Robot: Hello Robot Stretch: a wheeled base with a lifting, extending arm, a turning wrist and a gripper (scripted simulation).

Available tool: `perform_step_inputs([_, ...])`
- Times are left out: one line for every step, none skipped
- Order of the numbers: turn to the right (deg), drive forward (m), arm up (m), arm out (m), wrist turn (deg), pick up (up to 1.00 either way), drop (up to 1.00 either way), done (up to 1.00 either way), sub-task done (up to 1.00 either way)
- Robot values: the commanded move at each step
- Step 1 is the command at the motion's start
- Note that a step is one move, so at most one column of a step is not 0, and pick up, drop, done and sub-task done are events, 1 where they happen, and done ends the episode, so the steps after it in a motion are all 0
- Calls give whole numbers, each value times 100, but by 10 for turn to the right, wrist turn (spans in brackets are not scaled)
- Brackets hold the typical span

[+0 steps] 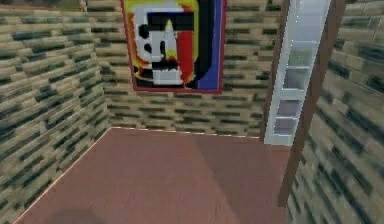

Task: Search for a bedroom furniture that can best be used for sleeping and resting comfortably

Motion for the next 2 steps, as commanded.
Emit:
perform_step_inputs([-210,0,0,0,0,0,0,0,0])
perform_step_inputs([0,5,0,0,0,0,0,0,0])
